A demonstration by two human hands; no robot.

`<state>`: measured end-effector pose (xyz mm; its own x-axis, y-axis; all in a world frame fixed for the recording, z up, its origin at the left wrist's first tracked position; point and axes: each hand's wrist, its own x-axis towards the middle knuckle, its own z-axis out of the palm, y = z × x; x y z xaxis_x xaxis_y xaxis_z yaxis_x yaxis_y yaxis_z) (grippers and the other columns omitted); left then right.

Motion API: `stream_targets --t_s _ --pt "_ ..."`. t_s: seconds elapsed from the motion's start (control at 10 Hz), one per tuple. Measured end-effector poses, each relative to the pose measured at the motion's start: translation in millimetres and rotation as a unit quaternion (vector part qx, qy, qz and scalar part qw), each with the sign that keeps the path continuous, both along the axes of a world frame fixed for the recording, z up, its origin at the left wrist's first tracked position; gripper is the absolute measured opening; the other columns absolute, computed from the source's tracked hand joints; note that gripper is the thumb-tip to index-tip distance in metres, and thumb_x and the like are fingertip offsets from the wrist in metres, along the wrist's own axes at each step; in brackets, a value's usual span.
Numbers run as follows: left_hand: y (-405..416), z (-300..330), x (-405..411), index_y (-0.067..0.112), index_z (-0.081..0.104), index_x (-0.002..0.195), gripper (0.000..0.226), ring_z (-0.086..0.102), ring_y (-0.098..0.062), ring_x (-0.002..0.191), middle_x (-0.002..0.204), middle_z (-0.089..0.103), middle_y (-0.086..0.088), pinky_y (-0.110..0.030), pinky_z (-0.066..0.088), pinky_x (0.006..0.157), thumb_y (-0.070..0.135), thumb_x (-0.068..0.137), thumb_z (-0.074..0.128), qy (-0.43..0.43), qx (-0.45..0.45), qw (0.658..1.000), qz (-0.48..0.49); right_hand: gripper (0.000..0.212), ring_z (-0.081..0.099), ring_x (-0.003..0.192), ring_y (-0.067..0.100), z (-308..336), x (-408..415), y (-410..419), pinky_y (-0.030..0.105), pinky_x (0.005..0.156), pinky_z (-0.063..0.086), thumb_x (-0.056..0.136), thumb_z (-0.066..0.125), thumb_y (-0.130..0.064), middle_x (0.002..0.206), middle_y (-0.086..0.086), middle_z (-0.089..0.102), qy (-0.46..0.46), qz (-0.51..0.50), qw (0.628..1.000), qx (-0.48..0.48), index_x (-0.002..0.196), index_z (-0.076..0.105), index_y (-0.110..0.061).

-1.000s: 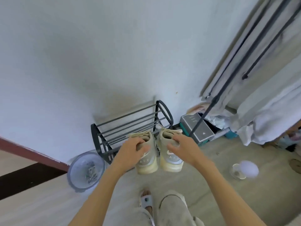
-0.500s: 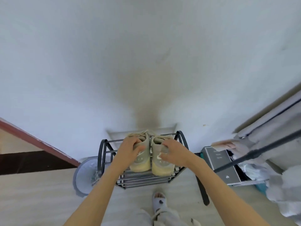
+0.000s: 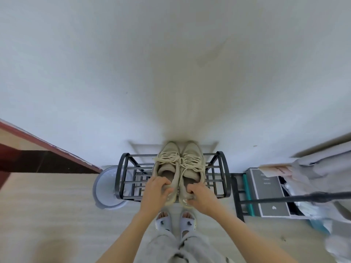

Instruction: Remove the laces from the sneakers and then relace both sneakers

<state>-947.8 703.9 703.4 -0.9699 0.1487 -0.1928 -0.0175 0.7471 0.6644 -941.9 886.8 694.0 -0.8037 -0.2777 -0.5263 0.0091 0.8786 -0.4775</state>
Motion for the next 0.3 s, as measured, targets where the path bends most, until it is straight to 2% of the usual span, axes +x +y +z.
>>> stream_targets --t_s 0.1,0.2,0.3 --pt "-7.1 -20.9 15.5 0.017 0.064 0.086 0.003 0.048 -0.013 0.093 0.085 0.056 0.009 -0.018 0.029 0.078 0.019 0.085 0.064 -0.057 -0.065 0.995 -0.044 0.003 0.049 0.094 0.024 -12.0 11.5 -3.2 0.032 0.076 0.041 0.086 0.054 -0.014 0.098 0.009 0.054 -0.043 0.010 0.999 0.011 0.087 0.051 -0.013" --pt "-8.1 -35.4 21.3 0.022 0.065 0.090 0.008 0.050 -0.013 0.095 0.091 0.063 0.009 -0.019 0.025 0.089 0.022 0.089 0.057 -0.074 -0.103 0.989 -0.071 0.009 0.050 0.100 0.024 -16.6 11.8 -8.0 0.032 0.079 0.042 0.089 0.054 -0.019 0.101 0.012 0.058 -0.052 0.009 0.998 0.023 0.087 0.055 -0.010" --pt "-5.7 -39.0 18.9 0.023 0.062 0.093 0.011 0.050 -0.012 0.097 0.093 0.062 0.009 -0.022 0.022 0.096 0.024 0.092 0.052 -0.075 -0.140 0.983 -0.096 0.027 0.049 0.083 0.026 -5.1 6.9 -8.0 0.035 0.071 0.039 0.092 0.049 -0.024 0.083 0.017 0.053 -0.115 -0.038 0.992 -0.032 0.075 0.051 -0.003"
